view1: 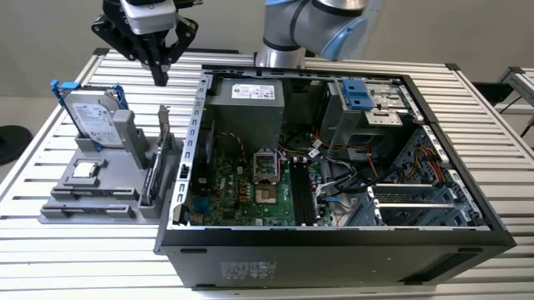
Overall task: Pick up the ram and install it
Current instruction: 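Reach for the ram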
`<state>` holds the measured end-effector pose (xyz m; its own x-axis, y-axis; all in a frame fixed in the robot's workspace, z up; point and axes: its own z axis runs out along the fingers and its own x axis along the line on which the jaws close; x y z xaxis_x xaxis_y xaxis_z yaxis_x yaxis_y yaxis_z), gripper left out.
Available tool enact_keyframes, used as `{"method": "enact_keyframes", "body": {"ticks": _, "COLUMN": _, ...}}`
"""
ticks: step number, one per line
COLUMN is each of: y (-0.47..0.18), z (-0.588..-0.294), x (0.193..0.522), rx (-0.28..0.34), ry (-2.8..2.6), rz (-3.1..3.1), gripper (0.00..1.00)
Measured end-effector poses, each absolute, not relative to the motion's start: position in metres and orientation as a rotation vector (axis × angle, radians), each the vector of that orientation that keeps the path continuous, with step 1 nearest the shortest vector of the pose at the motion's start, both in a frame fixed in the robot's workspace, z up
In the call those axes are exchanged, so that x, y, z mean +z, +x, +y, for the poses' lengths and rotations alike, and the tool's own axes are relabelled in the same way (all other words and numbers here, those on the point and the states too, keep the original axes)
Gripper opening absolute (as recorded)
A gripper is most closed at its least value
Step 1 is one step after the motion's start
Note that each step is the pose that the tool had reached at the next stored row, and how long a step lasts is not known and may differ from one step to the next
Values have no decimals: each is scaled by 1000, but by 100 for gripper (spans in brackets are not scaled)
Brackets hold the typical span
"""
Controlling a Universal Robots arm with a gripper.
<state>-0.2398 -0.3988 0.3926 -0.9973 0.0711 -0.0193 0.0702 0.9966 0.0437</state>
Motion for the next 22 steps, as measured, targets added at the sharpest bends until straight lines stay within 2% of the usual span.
{"method": "enact_keyframes", "body": {"ticks": 22, "y": -290, "z": -399, "x": 393, "rx": 67, "ry": 110, "rz": 3118, "gripper": 0}}
